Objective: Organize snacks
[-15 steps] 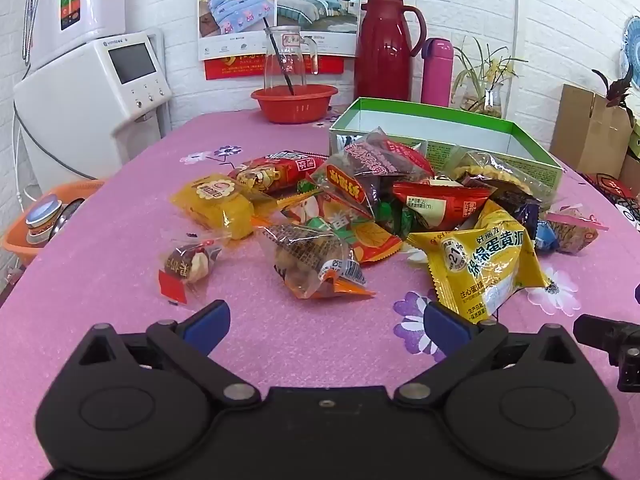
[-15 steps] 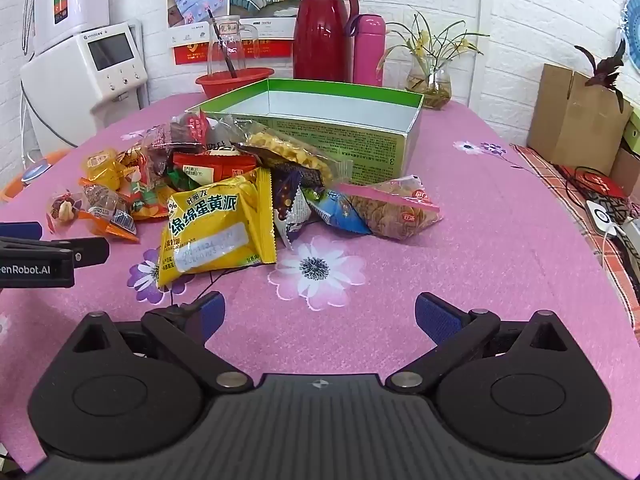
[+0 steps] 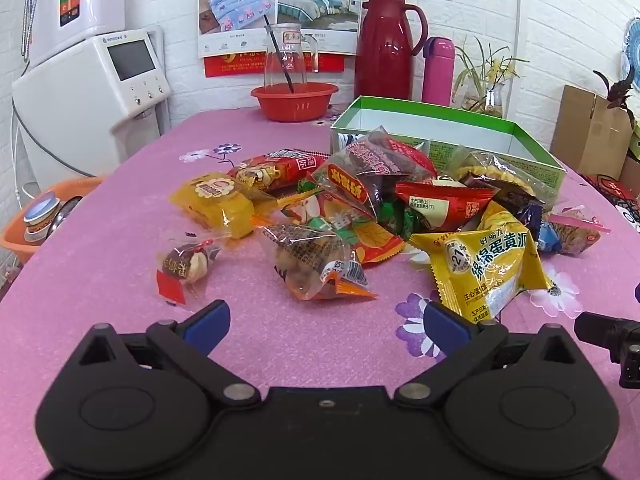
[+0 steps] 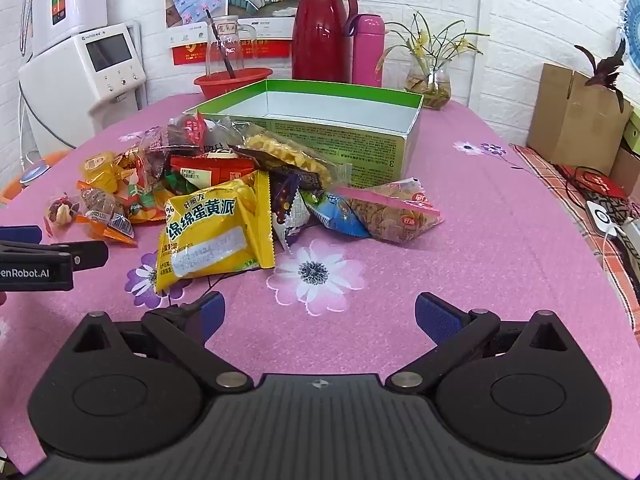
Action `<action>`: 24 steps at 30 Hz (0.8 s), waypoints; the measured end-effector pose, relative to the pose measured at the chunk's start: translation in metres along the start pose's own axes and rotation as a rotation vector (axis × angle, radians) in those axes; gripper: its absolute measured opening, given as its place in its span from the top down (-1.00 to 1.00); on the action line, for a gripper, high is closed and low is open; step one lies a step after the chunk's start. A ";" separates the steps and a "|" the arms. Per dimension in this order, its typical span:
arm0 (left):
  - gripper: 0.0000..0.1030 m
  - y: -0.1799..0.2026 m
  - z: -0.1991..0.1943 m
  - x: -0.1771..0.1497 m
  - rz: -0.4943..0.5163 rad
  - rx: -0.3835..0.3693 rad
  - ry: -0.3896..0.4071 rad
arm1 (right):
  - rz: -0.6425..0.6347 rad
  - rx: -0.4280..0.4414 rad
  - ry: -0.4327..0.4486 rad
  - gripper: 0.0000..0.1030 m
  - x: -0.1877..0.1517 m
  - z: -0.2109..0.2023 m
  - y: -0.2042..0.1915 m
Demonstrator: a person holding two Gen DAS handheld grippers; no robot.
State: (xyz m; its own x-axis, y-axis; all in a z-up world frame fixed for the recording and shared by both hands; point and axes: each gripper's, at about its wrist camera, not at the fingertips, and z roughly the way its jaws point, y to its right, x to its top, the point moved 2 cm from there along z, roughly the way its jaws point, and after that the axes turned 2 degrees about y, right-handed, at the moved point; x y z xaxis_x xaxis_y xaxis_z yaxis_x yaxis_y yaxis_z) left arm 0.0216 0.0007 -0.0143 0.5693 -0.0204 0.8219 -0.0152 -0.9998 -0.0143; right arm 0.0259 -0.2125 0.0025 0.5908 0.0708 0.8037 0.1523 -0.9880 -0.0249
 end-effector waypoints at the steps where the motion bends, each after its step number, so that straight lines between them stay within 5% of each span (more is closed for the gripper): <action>1: -1.00 0.000 0.001 0.000 0.000 -0.001 -0.001 | 0.004 -0.002 -0.003 -1.00 0.000 0.002 -0.002; 24: -1.00 0.004 0.003 0.001 0.004 -0.011 0.000 | 0.014 0.000 0.000 -1.00 0.000 0.006 -0.004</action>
State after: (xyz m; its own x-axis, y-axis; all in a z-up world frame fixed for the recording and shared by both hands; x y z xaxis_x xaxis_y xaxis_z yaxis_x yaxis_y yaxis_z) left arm 0.0247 -0.0032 -0.0148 0.5690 -0.0241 0.8220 -0.0263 -0.9996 -0.0112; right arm 0.0302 -0.2080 -0.0005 0.5931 0.0572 0.8031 0.1442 -0.9889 -0.0360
